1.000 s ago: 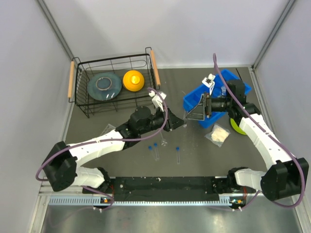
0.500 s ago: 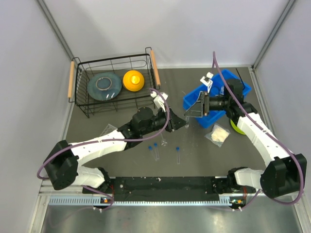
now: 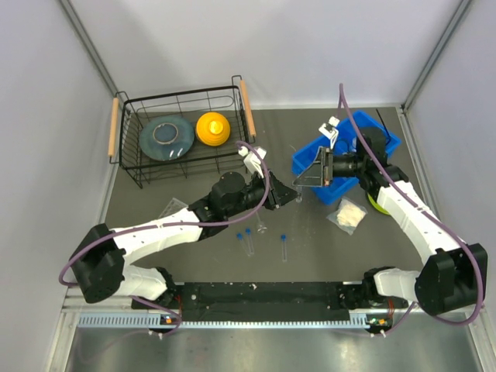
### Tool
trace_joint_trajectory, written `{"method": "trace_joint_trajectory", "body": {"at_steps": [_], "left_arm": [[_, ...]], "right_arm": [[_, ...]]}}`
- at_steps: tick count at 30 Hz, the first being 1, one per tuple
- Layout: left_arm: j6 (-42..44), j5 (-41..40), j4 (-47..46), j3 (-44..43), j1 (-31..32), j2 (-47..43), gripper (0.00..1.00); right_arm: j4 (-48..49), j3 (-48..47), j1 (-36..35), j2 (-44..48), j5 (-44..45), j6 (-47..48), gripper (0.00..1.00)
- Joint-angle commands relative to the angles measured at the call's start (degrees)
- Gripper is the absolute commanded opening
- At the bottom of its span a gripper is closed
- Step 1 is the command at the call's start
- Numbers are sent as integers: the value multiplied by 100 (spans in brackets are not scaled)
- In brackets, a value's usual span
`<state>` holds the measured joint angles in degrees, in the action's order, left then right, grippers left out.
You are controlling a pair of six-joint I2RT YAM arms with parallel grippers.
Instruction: Organize the chemistry lab equipment
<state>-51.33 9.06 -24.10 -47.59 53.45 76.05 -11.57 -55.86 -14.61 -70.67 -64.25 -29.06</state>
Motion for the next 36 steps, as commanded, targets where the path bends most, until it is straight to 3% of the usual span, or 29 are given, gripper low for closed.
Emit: {"method": "trace_joint_trajectory", "body": {"at_steps": [1, 4, 8, 12, 20, 23, 36], "left_arm": [[-79, -124, -350, -127, 51, 32, 11], [-79, -124, -350, -127, 60, 33, 12], [-53, -124, -333, -110, 60, -2, 14], [-26, -141, -280, -66, 60, -64, 24], [167, -264, -52, 136, 60, -450, 58], [298, -352, 89, 206, 60, -635, 67], [817, -1169, 686, 585, 51, -1434, 78]], "right_arm": [[261, 4, -59, 63, -35, -30, 20], [278, 4, -59, 54, -61, -38, 11], [287, 5, -59, 80, -79, 5, 8], [270, 5, -59, 115, -18, 110, 8], [24, -4, -59, 212, 158, 488, 8], [-99, -22, -51, 256, 228, 664, 8], [-459, -118, -59, 291, 404, 1165, 8]]}}
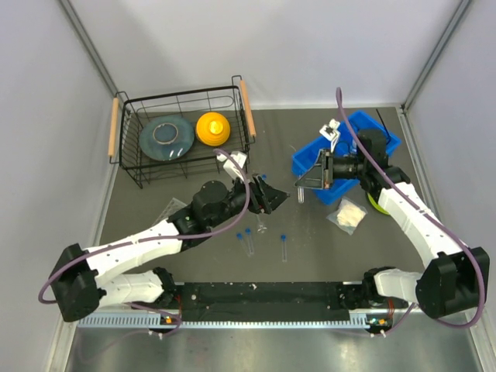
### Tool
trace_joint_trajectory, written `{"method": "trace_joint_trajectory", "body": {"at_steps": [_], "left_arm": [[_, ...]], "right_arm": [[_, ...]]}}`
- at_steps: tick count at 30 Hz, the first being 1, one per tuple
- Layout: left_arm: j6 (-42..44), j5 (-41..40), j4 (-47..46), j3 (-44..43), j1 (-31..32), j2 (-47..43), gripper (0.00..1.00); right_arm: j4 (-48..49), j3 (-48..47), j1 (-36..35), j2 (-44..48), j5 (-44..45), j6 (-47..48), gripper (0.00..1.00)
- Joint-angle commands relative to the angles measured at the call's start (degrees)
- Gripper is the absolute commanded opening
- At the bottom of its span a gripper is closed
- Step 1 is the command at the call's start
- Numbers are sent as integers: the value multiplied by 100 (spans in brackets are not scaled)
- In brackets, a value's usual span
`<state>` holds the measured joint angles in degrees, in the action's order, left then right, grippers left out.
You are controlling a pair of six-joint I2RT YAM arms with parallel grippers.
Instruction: Organize the chemistry lab equipment
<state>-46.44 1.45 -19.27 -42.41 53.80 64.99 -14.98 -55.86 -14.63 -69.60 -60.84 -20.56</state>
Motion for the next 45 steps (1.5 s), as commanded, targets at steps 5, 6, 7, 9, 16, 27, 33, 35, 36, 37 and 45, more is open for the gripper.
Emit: {"method": "trace_joint_trajectory", "body": {"at_steps": [5, 6, 7, 9, 16, 27, 33, 35, 36, 37, 45], "left_arm": [[784, -900, 1037, 23, -36, -698, 86], [855, -1032, 1474, -21, -62, -838, 86], [899, -1198, 1783, -56, -89, -909, 87], [952, -1837, 2764, -135, -168, -1128, 93], [838, -732, 3450, 224, -1256, -1866, 99], [-691, 2640, 925, 243, -1689, -816, 91], [-841, 2571, 635, -118, -1170, -207, 81], [-885, 2535, 643, -153, -1065, -119, 77], [-902, 2457, 635, -153, -1039, -66, 76], [-937, 2413, 643, -153, -1012, -48, 75], [-1087, 2307, 766, -223, -863, 198, 64]], "right_arm": [[-434, -180, -48, 237, 265, 893, 8], [-514, -197, -57, 237, 309, 1043, 8], [-697, -241, -57, 245, 353, 1184, 8], [-848, -277, -57, 272, 494, 1650, 8], [-1612, -251, -293, 333, 582, 3565, 8], [-2299, -329, -1419, 123, 441, 4824, 8], [-2281, -382, -1622, -62, 354, 4780, 9], [-2290, -391, -1630, -80, 362, 4780, 9], [-2281, -391, -1622, -80, 353, 4780, 9], [-2281, -382, -1630, -80, 345, 4780, 9], [-2281, -356, -1631, -115, 327, 4789, 9]]}}
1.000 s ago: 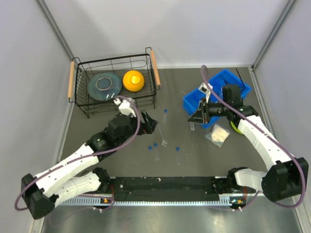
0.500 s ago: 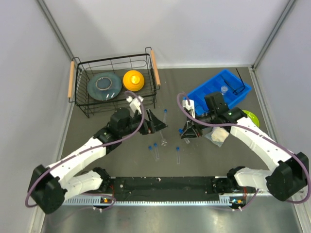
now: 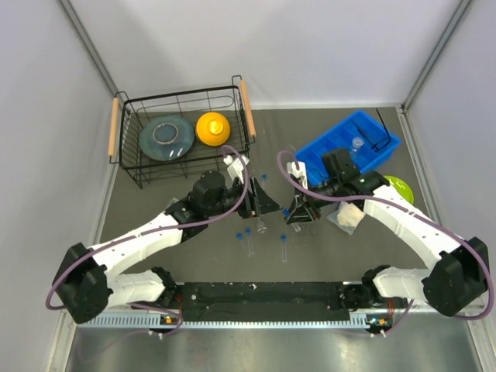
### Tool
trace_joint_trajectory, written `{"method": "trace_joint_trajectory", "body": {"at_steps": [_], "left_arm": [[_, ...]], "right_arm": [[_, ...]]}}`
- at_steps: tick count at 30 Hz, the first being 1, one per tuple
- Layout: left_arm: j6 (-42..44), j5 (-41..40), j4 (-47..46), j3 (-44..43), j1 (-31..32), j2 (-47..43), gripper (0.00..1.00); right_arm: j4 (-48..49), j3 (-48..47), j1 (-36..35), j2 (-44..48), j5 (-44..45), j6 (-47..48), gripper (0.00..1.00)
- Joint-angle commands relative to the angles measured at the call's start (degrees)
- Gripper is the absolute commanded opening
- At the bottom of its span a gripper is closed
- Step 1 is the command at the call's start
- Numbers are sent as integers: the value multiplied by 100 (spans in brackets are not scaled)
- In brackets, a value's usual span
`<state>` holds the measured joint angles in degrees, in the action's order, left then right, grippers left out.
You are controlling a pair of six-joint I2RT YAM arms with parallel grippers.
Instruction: Organize the chemistry lab equipment
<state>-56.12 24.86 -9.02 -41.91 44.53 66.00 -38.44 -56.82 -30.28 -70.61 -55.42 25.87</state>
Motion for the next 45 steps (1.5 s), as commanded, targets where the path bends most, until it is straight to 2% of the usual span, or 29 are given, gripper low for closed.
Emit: {"method": "trace_joint_trajectory", "body": {"at_steps": [1, 10, 18, 30, 40, 41, 45], "left_arm": [[-127, -43, -250, -300, 82, 124, 64], [-92, -17, -215, -432, 205, 344, 60], [48, -87, 66, -581, 293, 475, 47], [356, -192, 681, -898, 433, 598, 38], [611, -403, 1095, -1144, 556, 695, 24], [619, -395, 1095, -1135, 565, 721, 19], [637, -350, 1130, -1135, 574, 695, 11]], "right_arm": [[64, -260, -65, -14, -224, 147, 9], [73, -233, -66, -14, -198, 156, 9], [73, -225, -74, -41, -171, 155, 9], [73, -242, -74, -67, -66, 147, 9], [91, -251, -136, -120, -48, 147, 9], [82, -251, -136, -120, -39, 147, 9], [91, -251, -144, -120, -4, 138, 9]]}}
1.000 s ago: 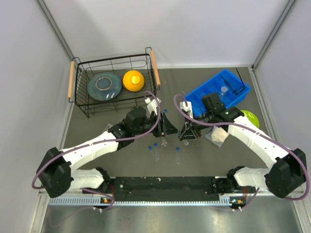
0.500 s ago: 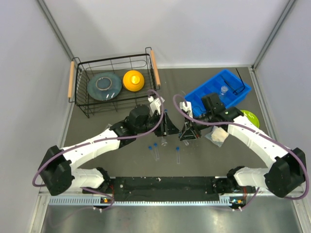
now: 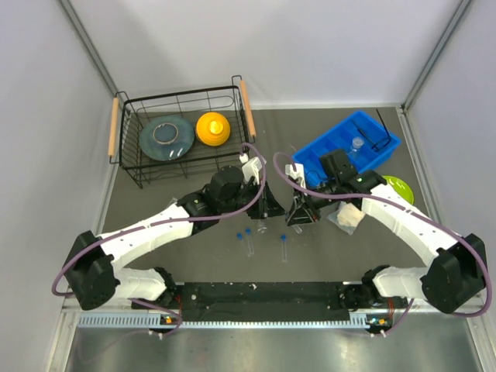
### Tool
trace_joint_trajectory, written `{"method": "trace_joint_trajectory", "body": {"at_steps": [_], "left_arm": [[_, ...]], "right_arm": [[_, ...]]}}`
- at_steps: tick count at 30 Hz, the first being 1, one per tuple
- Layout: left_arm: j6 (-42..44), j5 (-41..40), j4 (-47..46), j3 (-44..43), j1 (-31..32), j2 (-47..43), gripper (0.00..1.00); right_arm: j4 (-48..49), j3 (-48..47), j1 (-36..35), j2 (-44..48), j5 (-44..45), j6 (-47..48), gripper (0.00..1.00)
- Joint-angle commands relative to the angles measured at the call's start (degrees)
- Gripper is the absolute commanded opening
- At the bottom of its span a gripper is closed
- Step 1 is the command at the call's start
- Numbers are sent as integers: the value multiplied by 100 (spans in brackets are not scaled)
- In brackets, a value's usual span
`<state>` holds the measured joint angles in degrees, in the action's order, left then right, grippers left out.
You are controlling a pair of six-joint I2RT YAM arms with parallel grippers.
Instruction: Organize the chemistry lab equipment
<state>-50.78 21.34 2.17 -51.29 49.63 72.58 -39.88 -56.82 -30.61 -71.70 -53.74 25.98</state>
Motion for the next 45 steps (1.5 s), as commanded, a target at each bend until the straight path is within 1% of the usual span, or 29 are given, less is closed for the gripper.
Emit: {"method": "trace_joint_trajectory", "body": {"at_steps": [1, 3, 4, 7, 8, 10, 11, 15, 18, 19, 22, 23, 24, 26, 27, 28, 29, 30, 31, 32, 33, 34, 38, 41, 43, 45], "left_arm": [[104, -25, 55, -197, 73, 20, 10], [121, -69, 107, -189, 65, -33, 8], [130, -78, 151, -180, 73, -50, 8], [156, -174, 213, -162, 65, -138, 6], [165, -192, 231, -145, 73, -156, 6], [192, -288, 274, -127, 65, -226, 5], [218, -315, 310, -110, 73, -252, 5], [288, -499, 503, -74, 65, -384, 5], [402, -701, 783, -48, 21, -516, 5], [472, -754, 898, -31, -5, -551, 5], [700, -1052, 1442, 5, -146, -753, 5], [754, -1410, 1618, -13, -198, -867, 5], [815, -1596, 2037, -22, -234, -938, 5], [1087, -2001, 2435, -57, -374, -1148, 5], [1201, -2368, 2620, -57, -462, -1219, 5], [1394, -2476, 2978, -66, -576, -1280, 5], [1474, -2590, 3147, -66, -864, -1412, 5], [1545, -2844, 3279, -48, -1024, -1491, 6], [1702, -2933, 3376, -22, -1208, -1570, 6], [1799, -3065, 3438, 57, -1549, -1736, 6], [1887, -3214, 3500, 66, -1700, -1808, 6], [2106, -3555, 3535, 75, -1945, -1852, 6], [2546, -4383, 3694, 40, -2439, -1879, 6], [2819, -4682, 3571, 145, -2870, -1896, 6], [2959, -4727, 3334, 241, -3185, -1914, 6], [3021, -4666, 3115, 373, -3371, -1923, 6]], "right_arm": [[226, -268, -112, -28, -164, 127, 10], [226, -268, -112, -28, -137, 109, 12], [235, -277, -112, -28, -129, 109, 16], [226, -295, -103, -19, -137, 92, 23], [226, -295, -112, -19, -146, 92, 28], [217, -312, -112, -19, -155, 74, 33], [226, -312, -112, -2, -163, 74, 38], [217, -321, -103, 33, -172, 65, 48], [200, -295, -112, 86, -155, 109, 63], [182, -286, -112, 121, -146, 127, 71], [121, -242, -86, 235, 3, 250, 80], [112, -225, -51, 262, 73, 328, 80], [112, -172, -7, 297, 82, 346, 80], [112, -119, 177, 384, 30, 399, 80], [129, -76, 265, 402, 21, 408, 80], [129, -58, 327, 429, 12, 417, 80], [138, -40, 389, 464, 4, 443, 80], [138, 12, 502, 482, 12, 461, 80], [129, 30, 547, 490, 21, 470, 80], [147, 65, 582, 499, 56, 504, 80], [173, 161, 635, 499, 56, 522, 80], [199, 206, 653, 499, 65, 540, 80], [296, 399, 706, 526, 30, 601, 81], [375, 513, 767, 508, -14, 610, 81], [445, 557, 828, 482, -58, 610, 81], [472, 637, 846, 473, -84, 619, 81]]}}
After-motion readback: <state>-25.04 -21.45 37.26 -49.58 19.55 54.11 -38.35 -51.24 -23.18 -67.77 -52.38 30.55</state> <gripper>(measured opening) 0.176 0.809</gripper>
